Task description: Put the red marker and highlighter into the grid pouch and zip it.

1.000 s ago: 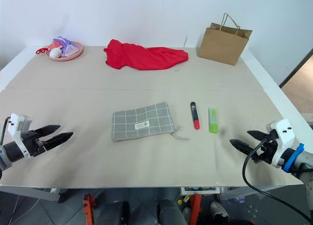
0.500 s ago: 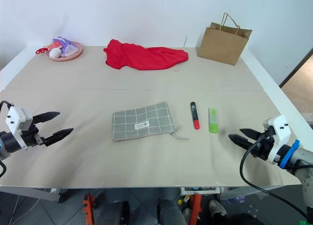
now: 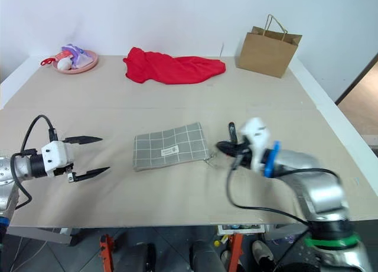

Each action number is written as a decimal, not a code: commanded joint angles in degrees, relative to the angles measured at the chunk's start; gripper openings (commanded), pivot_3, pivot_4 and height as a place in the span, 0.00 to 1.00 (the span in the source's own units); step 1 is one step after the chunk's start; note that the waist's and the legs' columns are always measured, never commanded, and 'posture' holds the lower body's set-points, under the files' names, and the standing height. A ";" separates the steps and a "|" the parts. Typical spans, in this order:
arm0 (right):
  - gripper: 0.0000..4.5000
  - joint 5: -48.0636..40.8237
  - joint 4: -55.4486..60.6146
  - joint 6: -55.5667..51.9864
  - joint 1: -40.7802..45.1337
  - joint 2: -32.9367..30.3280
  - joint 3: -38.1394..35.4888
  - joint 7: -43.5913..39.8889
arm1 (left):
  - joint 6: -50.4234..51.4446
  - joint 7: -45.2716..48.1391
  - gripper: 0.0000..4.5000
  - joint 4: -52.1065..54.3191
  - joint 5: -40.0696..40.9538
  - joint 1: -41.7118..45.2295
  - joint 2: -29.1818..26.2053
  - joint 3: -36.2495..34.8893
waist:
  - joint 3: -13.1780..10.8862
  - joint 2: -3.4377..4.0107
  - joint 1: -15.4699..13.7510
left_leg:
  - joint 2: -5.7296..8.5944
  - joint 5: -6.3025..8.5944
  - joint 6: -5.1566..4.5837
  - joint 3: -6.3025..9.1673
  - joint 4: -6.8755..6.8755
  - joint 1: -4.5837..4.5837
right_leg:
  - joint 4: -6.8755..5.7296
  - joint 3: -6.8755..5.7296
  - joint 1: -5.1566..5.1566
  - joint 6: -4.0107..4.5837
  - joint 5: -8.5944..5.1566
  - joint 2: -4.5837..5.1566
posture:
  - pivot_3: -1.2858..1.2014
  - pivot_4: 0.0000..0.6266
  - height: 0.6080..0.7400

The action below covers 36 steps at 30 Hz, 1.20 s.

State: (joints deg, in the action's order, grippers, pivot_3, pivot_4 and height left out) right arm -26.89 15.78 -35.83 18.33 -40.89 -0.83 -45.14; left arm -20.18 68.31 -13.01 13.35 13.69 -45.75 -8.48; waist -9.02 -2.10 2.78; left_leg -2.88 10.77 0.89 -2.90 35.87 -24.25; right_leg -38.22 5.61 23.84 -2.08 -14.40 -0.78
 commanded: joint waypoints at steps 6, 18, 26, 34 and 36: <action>0.03 17.01 -5.62 9.68 8.26 3.80 16.31 1.78 | 1.12 -0.79 1.00 2.29 -0.28 2.50 0.38 3.44 | 0.01 -0.01 -0.28 | 0.13 0.08 -0.10 0.11 0.23 -0.62 | -0.08 -0.01 0.42 0.12 0.04 0.06 | 0.52 0.24 1.00; 0.03 23.06 -12.42 10.53 9.42 5.67 22.26 -1.59 | -1.18 -1.22 1.00 2.52 -1.25 2.55 2.20 5.23 | 0.06 -0.06 -0.20 | 0.12 0.14 -0.21 0.01 0.58 -0.62 | -0.24 -0.07 0.45 0.08 0.12 0.02 | 0.52 0.24 1.00; 0.03 26.87 -17.27 12.80 12.07 7.63 22.05 -1.88 | -11.08 -3.22 1.00 -3.14 -8.59 8.48 4.95 10.97 | 0.11 -0.13 -0.12 | 0.09 0.09 -0.26 -0.03 0.58 0.07 | -0.53 -0.01 -0.04 0.06 0.00 -0.08 | 0.52 0.24 1.00; 0.03 27.13 -17.64 13.50 13.03 9.23 21.10 -2.96 | -25.48 -10.29 1.00 -15.07 -16.89 13.64 7.69 15.08 | 0.12 -0.12 -0.08 | 0.04 0.05 -0.32 -0.04 0.58 0.23 | -0.68 0.03 -0.12 0.11 -0.01 -0.16 | 0.52 0.24 1.00; 0.03 27.06 -17.28 13.27 13.03 9.36 20.84 -3.27 | -27.79 -9.94 1.00 -16.38 -17.11 13.79 7.09 16.15 | 0.12 -0.11 -0.09 | 0.05 0.06 -0.32 -0.03 0.57 0.24 | -0.71 0.03 -0.12 0.13 -0.02 -0.16 | 0.52 0.24 1.00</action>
State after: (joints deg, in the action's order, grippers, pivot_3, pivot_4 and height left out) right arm 0.09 -1.61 -22.11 31.50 -31.95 19.75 -47.27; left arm -45.57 58.89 -28.16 -2.77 27.18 -37.50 6.97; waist -8.90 -2.21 2.69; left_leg -2.84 10.83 0.57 -2.94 36.44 -24.01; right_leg -38.94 5.64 23.72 -1.95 -14.42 -0.94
